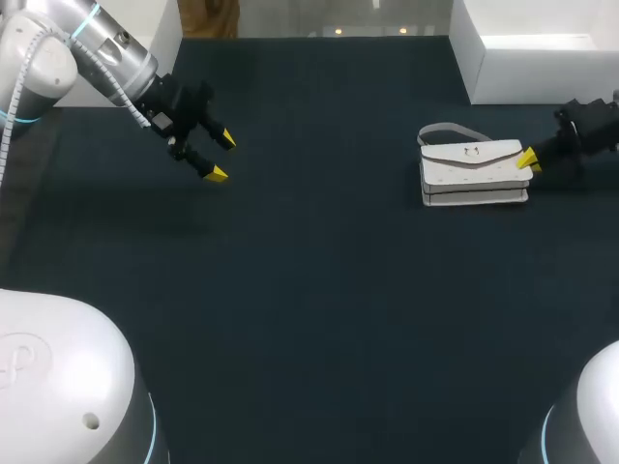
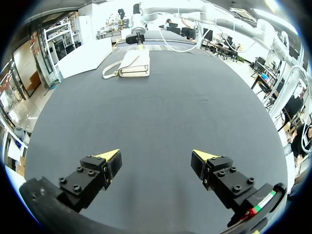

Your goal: Pick up the bag, open it, inspect its contents, close it, and place it on the opposite side

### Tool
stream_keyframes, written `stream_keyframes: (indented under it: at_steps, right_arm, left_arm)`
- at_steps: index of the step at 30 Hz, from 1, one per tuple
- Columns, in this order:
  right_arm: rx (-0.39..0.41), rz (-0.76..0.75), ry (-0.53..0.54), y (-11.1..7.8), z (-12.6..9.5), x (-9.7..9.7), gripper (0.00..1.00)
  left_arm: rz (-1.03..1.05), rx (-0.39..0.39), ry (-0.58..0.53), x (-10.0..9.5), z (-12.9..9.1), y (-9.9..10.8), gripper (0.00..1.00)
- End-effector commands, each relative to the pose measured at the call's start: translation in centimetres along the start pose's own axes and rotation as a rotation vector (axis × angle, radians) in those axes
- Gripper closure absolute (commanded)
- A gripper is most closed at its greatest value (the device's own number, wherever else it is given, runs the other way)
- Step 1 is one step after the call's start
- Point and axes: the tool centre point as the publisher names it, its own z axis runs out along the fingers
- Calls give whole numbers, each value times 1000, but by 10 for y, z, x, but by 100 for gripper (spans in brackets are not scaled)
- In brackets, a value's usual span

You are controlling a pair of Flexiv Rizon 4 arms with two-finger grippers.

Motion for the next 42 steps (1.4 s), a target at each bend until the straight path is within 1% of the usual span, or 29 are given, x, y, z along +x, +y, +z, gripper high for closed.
stream_keyframes:
  at_steps: [1, 13, 14, 15, 19, 23, 28, 34, 38, 42]
  right_arm:
    - [-4, 1, -4, -1, 1, 2, 100]
    - [-4, 1, -4, -1, 1, 2, 100]
    - [-29, -1, 14, -2, 8, 7, 100]
    - [-47, 15, 6, -2, 14, 10, 100]
    - [-77, -12, 23, -9, 40, 28, 100]
    - [-75, -32, 42, -13, 52, 40, 100]
    - [-78, -28, 17, -15, 70, 51, 100]
    - [-141, -20, 0, -24, 85, 64, 100]
    - [-178, -18, -21, -28, 102, 73, 100]
    - [-208, -22, -8, -36, 119, 80, 100]
  left_arm:
    - [1, 2, -2, 0, 1, 0, 0]
    - [1, 2, -2, 0, 1, 0, 0]
    - [1, 2, -2, 0, 1, 0, 0]
    - [1, 2, -2, 0, 1, 0, 0]
    - [1, 2, -2, 0, 1, 0, 0]
    - [1, 2, -2, 0, 1, 0, 0]
    - [1, 2, -2, 0, 1, 0, 0]
    - [1, 2, -2, 0, 1, 0, 0]
    - [1, 2, -2, 0, 1, 0, 0]
    - [1, 2, -2, 0, 1, 0, 0]
